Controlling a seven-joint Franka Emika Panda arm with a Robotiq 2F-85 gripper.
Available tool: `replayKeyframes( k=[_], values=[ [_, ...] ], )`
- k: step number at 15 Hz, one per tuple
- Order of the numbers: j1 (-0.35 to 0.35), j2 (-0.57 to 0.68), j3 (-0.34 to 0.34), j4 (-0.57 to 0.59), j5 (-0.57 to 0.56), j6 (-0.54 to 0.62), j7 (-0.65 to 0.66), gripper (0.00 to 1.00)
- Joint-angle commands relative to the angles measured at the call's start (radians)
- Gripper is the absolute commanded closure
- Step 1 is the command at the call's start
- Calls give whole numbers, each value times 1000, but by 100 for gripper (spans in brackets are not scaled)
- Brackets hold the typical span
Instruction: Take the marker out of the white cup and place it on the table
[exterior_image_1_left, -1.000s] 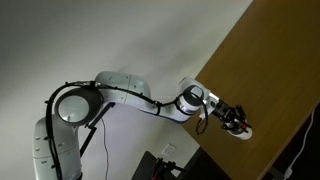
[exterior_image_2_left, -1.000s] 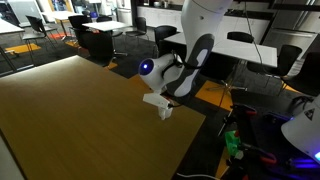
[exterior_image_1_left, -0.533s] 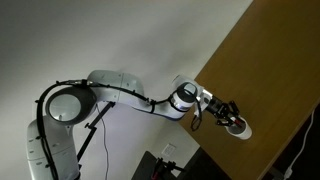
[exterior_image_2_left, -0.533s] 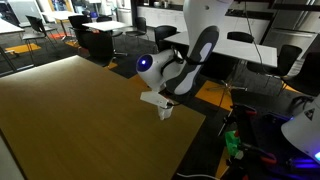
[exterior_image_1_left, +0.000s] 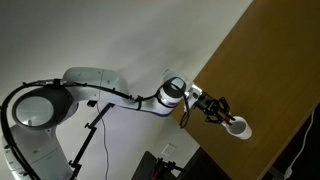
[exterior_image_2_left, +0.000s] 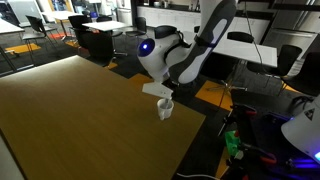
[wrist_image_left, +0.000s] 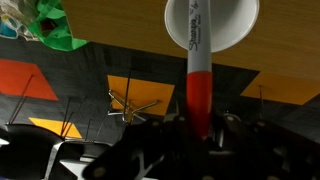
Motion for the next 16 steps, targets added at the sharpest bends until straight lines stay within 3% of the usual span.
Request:
replayKeyframes(
  k=[1, 10, 16],
  values=[
    [-4, -127, 16, -77, 5, -31, -31, 94],
    [-45, -180, 110, -52, 50, 66, -75, 94],
    [-57, -125, 171, 26, 211, 106, -271, 94]
  ],
)
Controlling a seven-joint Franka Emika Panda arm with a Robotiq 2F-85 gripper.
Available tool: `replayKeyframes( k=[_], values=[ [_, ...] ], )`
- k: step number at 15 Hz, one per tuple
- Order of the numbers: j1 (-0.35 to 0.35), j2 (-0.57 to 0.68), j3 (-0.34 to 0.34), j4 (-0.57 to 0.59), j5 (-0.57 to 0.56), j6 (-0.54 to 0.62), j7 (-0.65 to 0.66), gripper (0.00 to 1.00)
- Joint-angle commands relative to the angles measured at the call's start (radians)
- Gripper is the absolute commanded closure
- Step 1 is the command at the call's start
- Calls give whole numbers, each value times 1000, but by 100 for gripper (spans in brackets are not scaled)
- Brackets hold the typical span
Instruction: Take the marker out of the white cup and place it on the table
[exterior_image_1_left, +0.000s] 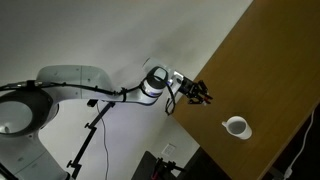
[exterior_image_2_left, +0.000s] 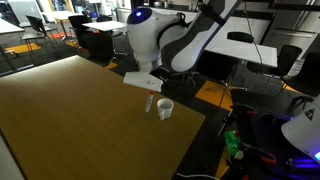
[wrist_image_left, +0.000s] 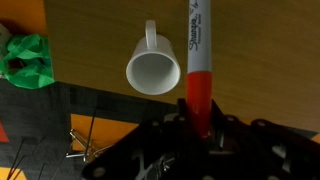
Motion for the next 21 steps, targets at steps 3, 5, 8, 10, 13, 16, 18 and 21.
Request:
replayKeyframes(
  k=[3, 5, 8, 10, 13, 16, 18, 21],
  values=[
    [-25, 68, 58, 103, 193, -1, -264, 94],
    [-28, 99, 75, 138, 260, -11, -366, 94],
    [-37, 148, 96, 186, 355, -25, -513, 94],
    [-60, 171, 128, 209, 430, -31, -640, 94],
    [-19, 166, 94, 178, 493, 3, -704, 78],
    [-40, 165, 119, 178, 533, 2, -790, 78],
    [-41, 165, 119, 178, 533, 2, -790, 94],
    [-7, 253, 73, 283, 532, -1, -742, 94]
  ],
)
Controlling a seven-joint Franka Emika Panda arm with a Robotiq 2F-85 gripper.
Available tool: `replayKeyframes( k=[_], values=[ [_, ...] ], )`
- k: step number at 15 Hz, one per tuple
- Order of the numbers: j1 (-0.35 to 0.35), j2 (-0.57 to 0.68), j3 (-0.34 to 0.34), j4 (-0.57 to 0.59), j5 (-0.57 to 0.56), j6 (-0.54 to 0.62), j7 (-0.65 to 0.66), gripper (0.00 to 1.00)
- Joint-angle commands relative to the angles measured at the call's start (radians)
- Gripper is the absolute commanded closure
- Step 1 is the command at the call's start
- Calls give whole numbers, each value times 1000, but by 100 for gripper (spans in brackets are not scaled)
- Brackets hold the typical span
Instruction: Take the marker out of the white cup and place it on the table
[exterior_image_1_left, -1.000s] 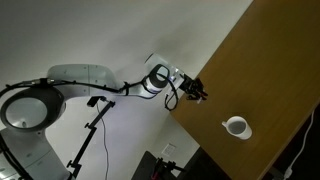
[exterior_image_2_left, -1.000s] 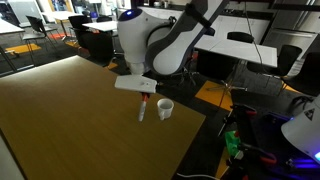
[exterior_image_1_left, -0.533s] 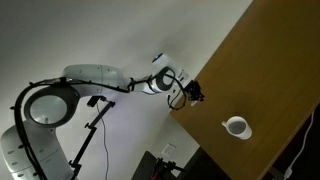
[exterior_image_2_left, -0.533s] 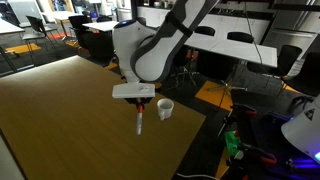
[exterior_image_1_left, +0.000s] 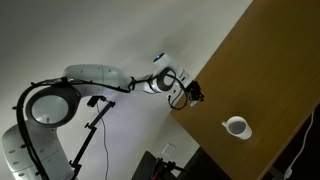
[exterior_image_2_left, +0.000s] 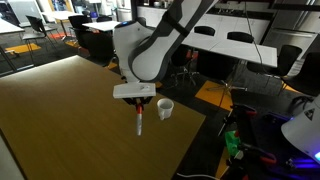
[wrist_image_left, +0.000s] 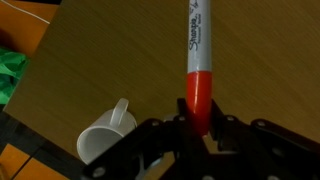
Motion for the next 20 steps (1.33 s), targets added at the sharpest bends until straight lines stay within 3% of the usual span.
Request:
replayKeyframes(
  k=[1, 9, 20],
  values=[
    [57, 104, -66, 130, 25, -6, 29, 94],
    [30, 294, -35, 387, 106, -120, -38, 94],
    [36, 498, -45, 643, 85, -397, -28, 94]
  ],
)
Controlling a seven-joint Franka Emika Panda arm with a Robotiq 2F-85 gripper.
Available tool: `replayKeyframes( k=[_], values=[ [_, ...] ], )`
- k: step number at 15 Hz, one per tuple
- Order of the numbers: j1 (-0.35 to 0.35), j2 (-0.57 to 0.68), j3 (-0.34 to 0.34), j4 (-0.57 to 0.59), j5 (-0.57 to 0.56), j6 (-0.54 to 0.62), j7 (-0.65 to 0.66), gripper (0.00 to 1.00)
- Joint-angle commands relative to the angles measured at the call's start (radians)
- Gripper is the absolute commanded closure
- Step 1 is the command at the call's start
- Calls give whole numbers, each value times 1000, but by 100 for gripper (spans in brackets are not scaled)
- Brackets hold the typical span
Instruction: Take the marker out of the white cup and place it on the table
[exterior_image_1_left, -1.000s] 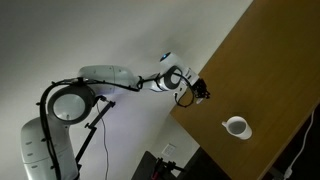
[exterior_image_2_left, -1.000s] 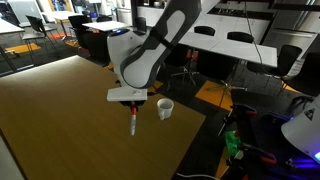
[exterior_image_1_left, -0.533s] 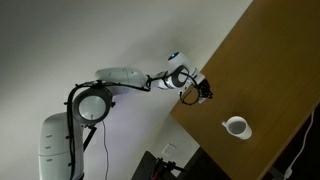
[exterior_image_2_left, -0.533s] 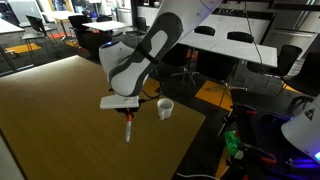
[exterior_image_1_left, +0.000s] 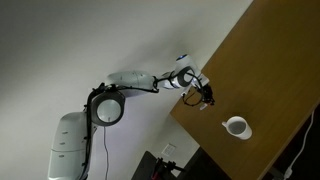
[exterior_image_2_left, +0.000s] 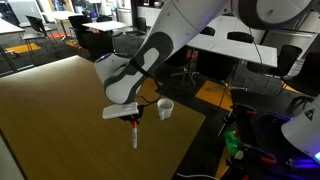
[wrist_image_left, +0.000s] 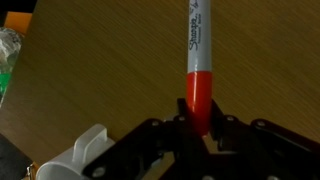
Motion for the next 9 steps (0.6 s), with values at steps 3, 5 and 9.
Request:
replayKeyframes(
  k=[3, 5, 9],
  values=[
    [8, 118, -16, 156, 7, -125, -15, 94],
    [8, 149, -20, 194, 6, -152, -10, 94],
    [8, 194, -25, 265, 6, -200, 1, 52]
  ],
)
